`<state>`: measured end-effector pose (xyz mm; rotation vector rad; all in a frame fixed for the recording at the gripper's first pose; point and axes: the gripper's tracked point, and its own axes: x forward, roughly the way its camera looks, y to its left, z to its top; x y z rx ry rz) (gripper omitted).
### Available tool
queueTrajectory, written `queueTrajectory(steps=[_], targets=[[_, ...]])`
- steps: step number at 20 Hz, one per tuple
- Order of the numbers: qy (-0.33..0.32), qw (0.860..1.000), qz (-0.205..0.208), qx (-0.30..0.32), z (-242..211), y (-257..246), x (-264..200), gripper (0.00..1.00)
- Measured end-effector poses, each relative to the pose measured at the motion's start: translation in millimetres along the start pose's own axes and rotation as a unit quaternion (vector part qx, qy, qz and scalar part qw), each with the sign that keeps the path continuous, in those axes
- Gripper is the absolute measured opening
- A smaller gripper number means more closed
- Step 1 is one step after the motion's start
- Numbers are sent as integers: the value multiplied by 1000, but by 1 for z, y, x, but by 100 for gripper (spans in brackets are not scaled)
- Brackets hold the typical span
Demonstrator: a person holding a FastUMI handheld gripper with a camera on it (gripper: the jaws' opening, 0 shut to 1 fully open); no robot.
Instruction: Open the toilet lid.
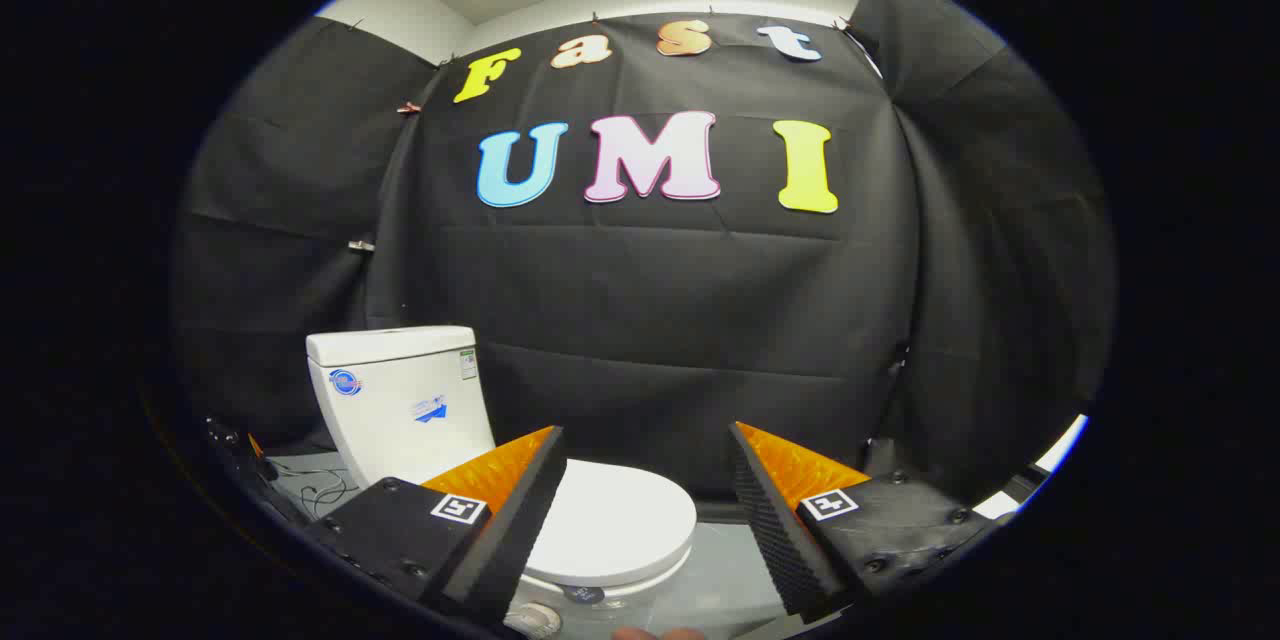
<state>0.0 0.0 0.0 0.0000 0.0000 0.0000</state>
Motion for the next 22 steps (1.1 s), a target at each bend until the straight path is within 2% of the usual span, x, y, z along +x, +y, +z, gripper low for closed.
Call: queueTrajectory(steps=[3,8,11,18,22], targets=[[11,1000,9,22,-9,6,1,98],[1,1000,-22,15,-13,-13,4,98],[-4,1000,-26,11,-13,-13,4,98],[-44,999,-6,-31,4,7,-4,98],[-40,998,2,-41,-3,12,-4,98]])
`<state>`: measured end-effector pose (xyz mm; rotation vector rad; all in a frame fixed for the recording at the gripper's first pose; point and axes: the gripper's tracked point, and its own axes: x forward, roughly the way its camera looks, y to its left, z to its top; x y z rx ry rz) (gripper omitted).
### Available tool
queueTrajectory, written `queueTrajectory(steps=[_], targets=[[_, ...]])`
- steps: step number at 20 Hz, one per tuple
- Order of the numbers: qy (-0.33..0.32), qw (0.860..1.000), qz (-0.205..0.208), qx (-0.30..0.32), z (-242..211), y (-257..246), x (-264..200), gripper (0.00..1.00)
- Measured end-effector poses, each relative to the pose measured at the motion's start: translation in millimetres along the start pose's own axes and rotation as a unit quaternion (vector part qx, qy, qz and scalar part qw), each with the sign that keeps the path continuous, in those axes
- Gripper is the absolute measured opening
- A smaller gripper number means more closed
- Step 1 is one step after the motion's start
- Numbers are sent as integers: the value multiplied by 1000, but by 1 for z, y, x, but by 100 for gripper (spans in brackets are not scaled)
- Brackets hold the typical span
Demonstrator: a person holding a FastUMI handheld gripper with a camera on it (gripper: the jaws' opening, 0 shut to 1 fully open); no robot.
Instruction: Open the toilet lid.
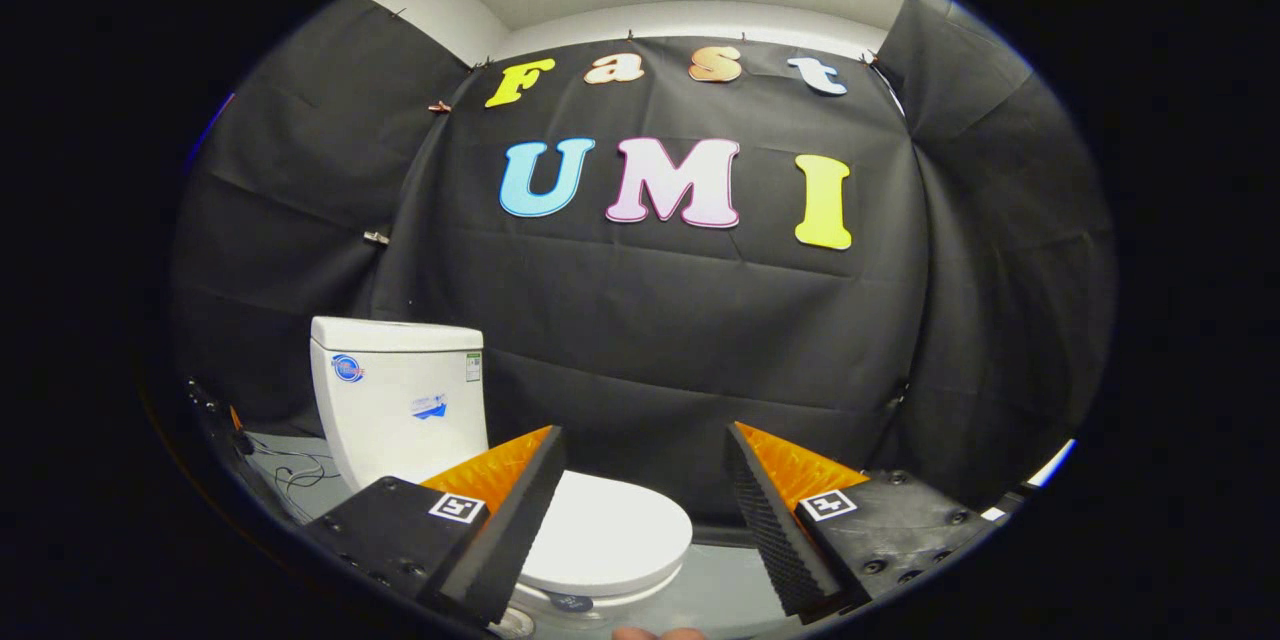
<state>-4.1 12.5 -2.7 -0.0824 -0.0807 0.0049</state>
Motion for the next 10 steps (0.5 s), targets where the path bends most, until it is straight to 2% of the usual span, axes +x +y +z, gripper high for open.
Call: queueTrajectory(steps=[10], targets=[[24,1000,-8,-11,-21,-5,3,98]])
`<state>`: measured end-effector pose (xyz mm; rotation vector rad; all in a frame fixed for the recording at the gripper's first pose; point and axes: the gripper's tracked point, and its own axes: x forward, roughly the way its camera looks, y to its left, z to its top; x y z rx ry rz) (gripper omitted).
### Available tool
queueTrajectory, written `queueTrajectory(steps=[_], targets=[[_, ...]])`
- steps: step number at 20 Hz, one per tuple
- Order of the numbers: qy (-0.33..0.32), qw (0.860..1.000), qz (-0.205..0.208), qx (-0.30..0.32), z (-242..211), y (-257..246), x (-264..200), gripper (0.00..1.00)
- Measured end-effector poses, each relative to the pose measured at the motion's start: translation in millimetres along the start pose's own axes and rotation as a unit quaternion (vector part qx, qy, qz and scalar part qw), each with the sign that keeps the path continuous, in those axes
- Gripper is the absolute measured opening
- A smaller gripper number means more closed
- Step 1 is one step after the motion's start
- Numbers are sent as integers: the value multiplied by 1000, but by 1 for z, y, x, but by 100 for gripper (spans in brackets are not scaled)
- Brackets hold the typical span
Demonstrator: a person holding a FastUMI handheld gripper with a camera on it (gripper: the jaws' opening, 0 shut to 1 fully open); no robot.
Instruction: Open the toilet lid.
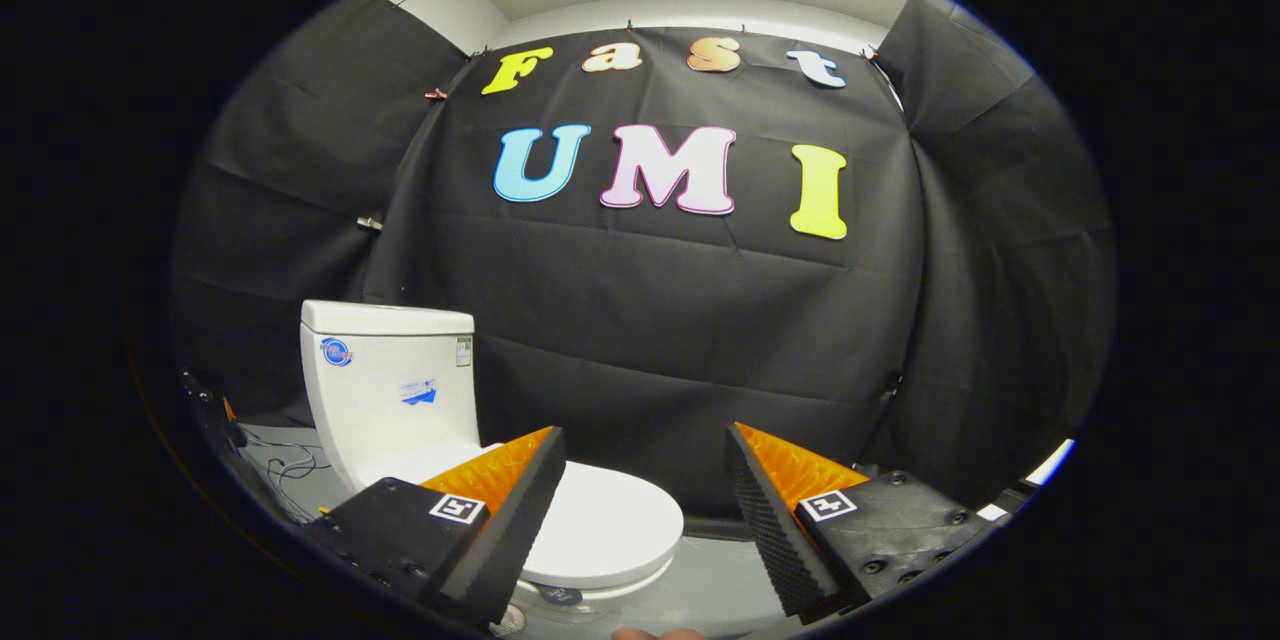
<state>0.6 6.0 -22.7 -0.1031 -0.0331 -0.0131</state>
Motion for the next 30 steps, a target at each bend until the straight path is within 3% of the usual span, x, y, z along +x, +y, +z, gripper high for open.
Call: queueTrajectory(steps=[9,13,15,19,22,28,29,30], targets=[[90,995,33,33,-71,21,4,98],[176,978,48,104,-123,33,1,98],[236,953,49,182,-156,43,-3,99],[331,885,33,324,-217,50,-18,98],[376,839,47,391,-247,63,-21,97],[411,781,46,468,-281,82,-8,96],[415,778,51,469,-282,85,-8,96],[407,784,47,467,-282,82,-3,87]])
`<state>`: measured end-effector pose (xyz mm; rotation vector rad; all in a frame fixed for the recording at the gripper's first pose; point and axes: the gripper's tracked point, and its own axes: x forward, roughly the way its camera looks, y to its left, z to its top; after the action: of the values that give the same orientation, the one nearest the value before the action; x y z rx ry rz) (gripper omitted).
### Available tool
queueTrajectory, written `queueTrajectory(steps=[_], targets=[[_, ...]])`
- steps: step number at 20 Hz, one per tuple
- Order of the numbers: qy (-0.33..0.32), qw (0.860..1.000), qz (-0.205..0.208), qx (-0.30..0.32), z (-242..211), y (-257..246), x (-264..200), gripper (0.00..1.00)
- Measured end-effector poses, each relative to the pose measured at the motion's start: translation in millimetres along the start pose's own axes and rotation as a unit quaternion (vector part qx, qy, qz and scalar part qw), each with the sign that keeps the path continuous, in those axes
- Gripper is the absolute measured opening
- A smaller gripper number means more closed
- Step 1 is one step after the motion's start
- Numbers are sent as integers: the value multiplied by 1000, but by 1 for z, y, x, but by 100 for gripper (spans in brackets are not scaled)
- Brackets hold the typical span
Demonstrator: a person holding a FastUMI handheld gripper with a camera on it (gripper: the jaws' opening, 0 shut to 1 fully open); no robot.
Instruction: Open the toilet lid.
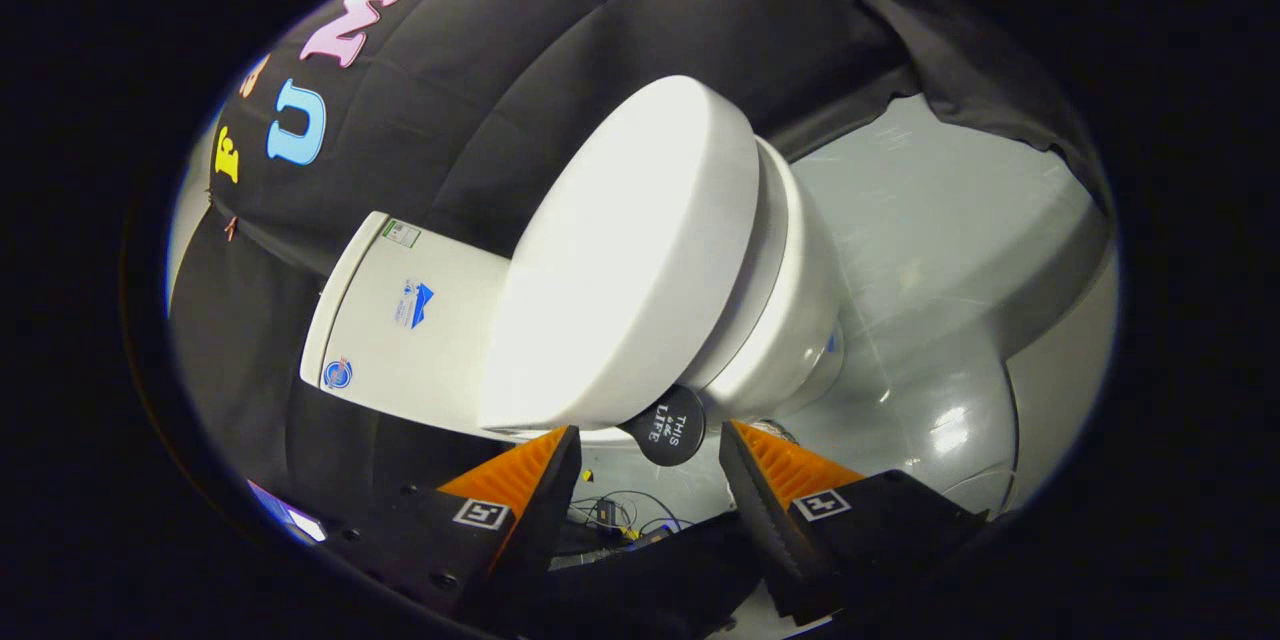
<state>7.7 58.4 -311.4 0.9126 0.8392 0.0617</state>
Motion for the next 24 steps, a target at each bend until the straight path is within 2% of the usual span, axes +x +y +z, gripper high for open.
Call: queueTrajectory(steps=[1,2,3,4,6,8,10,13,17,24], targets=[[-11,1000,6,-1,6,3,2,85],[-6,1000,4,-7,4,3,0,71],[-2,1000,-4,-20,0,-4,4,70],[-1,999,-22,-28,0,-16,11,56],[3,1000,-3,2,6,-11,7,28],[8,1000,3,-3,-3,-16,14,27],[6,1000,-2,24,6,-14,12,10],[13,1000,12,15,10,-6,-2,10],[13,999,4,-35,14,10,-11,10],[-11,997,34,-64,38,54,-37,10]])
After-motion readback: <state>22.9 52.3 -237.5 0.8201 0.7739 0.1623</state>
